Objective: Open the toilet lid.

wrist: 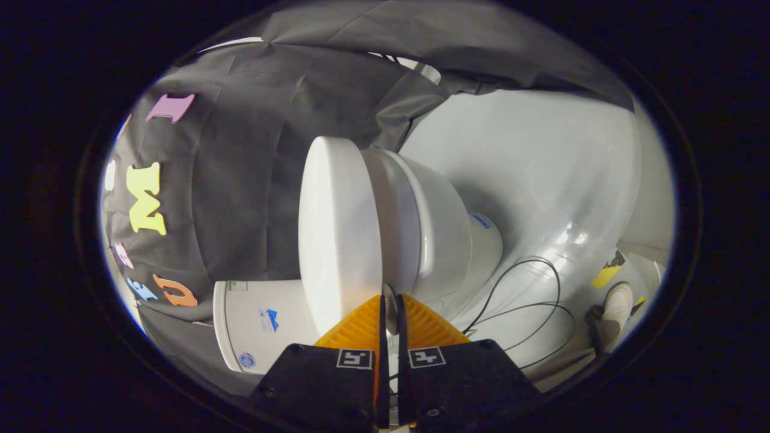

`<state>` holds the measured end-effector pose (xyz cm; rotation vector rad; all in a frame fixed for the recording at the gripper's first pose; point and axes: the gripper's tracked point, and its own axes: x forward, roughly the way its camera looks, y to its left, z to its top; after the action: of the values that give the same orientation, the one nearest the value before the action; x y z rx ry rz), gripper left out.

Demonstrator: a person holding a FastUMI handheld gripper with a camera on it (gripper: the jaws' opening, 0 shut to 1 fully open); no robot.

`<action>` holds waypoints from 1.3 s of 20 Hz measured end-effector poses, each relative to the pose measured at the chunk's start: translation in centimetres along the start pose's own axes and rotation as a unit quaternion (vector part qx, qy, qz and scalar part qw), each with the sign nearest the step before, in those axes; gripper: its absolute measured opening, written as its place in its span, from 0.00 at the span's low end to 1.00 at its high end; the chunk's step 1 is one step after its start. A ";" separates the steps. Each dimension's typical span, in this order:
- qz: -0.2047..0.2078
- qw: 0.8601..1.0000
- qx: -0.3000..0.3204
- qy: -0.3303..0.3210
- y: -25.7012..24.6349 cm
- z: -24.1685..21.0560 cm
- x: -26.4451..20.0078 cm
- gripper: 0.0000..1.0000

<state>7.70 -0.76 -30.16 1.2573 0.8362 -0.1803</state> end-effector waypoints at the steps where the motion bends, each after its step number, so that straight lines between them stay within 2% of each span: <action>1: -0.002 1.000 -0.007 0.000 0.3 0.0 -0.2 0.09; 14: -0.006 0.996 -0.083 -0.022 6.4 -1.2 -3.3 0.09; 22: -0.001 0.986 -0.160 -0.039 11.7 -2.9 -5.1 0.09; 26: -0.004 0.984 -0.171 -0.045 12.8 -3.6 -5.3 0.09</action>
<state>9.41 5.08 -17.15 0.9172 0.7580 -0.0946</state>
